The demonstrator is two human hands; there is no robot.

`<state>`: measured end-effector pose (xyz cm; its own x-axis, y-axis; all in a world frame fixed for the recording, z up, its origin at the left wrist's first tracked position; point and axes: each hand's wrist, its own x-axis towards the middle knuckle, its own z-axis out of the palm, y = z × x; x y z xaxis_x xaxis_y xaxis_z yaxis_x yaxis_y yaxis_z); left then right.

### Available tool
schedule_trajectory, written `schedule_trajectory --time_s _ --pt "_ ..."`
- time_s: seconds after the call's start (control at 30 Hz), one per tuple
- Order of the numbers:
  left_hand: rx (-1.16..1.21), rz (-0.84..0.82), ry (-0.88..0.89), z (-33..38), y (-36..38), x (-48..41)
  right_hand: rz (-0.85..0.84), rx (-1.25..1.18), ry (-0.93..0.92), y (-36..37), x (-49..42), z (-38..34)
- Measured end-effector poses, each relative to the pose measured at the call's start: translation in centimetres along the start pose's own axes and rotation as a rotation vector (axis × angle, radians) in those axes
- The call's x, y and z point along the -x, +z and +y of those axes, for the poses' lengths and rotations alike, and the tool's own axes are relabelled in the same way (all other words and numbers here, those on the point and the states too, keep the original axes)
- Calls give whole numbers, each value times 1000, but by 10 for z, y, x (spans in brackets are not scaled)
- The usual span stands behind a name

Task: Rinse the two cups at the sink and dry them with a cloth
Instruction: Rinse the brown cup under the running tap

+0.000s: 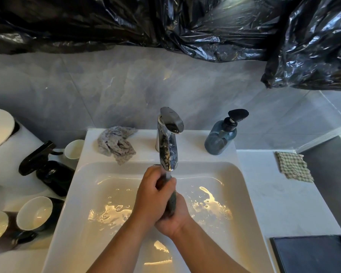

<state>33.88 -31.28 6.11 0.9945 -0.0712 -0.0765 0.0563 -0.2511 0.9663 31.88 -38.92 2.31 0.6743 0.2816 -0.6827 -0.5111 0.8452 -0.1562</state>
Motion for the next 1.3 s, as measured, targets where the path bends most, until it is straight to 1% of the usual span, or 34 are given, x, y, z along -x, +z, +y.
schedule_trajectory --time_s 0.1,0.17,0.3,0.4,0.5,0.57,0.63,0.7,0.77,0.8,0.83,0.93,1.0,1.13,1.3 --pt "85 38 -113 3 -3 -9 122 37 3 -3 -7 -1" --pt "142 53 -179 3 -7 -13 152 44 -25 -2 -3 -1" --pt "171 108 -232 -5 -14 -18 177 41 -59 -5 -3 -7" --pt "296 110 -327 -9 -15 -11 231 155 -148 -10 -8 -16" --pt "271 43 -340 -15 -15 -4 275 286 -255 -11 -6 -27" --pt "261 31 -372 -20 -18 -4 280 392 -321 -13 -4 -32" --pt "287 17 -414 -23 -24 -5 280 493 -367 -14 -2 -36" --pt "280 -10 -404 -25 -29 -5 267 530 -388 -16 2 -38" --pt "274 -16 -375 -27 -31 -5 246 533 -375 -19 7 -40" --pt "276 -19 -366 -28 -31 -5 244 546 -340 -20 10 -41" --pt "272 -25 -357 -30 -32 -5 239 592 -296 -19 14 -43" --pt "252 -73 -345 -36 -34 -4 256 876 -163 -15 25 -54" --pt "279 -101 -367 -39 -34 -4 233 938 -107 -10 32 -61" --pt "353 -144 -437 -41 -31 -5 202 977 -100 -1 42 -65" --pt "319 -188 -452 -32 -34 -4 198 1024 -122 4 53 -62"
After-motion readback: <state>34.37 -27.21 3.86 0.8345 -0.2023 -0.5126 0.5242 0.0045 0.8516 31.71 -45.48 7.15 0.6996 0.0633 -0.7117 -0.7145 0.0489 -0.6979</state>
